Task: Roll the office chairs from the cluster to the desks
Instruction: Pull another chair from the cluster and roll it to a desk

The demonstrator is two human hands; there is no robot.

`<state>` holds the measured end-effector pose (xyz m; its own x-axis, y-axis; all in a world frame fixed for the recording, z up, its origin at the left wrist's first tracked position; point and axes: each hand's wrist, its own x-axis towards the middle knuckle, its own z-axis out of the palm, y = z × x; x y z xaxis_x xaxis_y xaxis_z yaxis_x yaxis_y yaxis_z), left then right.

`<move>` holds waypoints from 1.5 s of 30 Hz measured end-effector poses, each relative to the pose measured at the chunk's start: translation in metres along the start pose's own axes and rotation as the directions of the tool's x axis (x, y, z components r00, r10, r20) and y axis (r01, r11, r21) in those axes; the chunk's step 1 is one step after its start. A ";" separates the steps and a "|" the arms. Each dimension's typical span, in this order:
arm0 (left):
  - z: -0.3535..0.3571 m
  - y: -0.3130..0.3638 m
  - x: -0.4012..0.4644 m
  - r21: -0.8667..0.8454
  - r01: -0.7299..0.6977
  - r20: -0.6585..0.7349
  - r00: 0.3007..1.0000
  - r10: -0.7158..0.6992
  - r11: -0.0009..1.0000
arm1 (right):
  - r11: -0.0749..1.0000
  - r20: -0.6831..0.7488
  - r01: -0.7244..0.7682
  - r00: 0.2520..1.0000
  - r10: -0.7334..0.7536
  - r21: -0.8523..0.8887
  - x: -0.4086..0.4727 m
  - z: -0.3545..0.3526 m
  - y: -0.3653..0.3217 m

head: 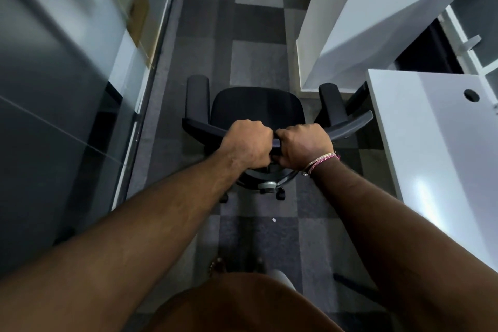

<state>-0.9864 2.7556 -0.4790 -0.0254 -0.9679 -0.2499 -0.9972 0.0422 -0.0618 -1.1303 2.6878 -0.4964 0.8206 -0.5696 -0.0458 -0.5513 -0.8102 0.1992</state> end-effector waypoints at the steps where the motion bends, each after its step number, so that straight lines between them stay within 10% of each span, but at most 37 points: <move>1: -0.002 -0.006 0.013 -0.004 0.006 -0.007 1.000 -0.006 1.000 | 1.000 -0.006 0.010 1.000 -0.010 -0.001 0.012 0.001 0.009; 20: -0.060 -0.121 0.268 -0.028 0.141 0.025 0.990 -0.141 0.990 | 0.993 0.008 0.116 0.993 -0.116 0.009 0.263 0.020 0.170; 45: -0.123 -0.351 0.563 0.041 -0.054 -0.026 0.998 0.055 0.998 | 0.994 0.006 -0.109 0.994 0.109 0.013 0.596 0.034 0.288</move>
<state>-0.6597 2.1655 -0.4796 -0.0825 -0.9702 -0.2279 -0.9906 0.1049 -0.0876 -0.8049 2.1105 -0.4992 0.7547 -0.6554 -0.0301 -0.6394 -0.7450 0.1899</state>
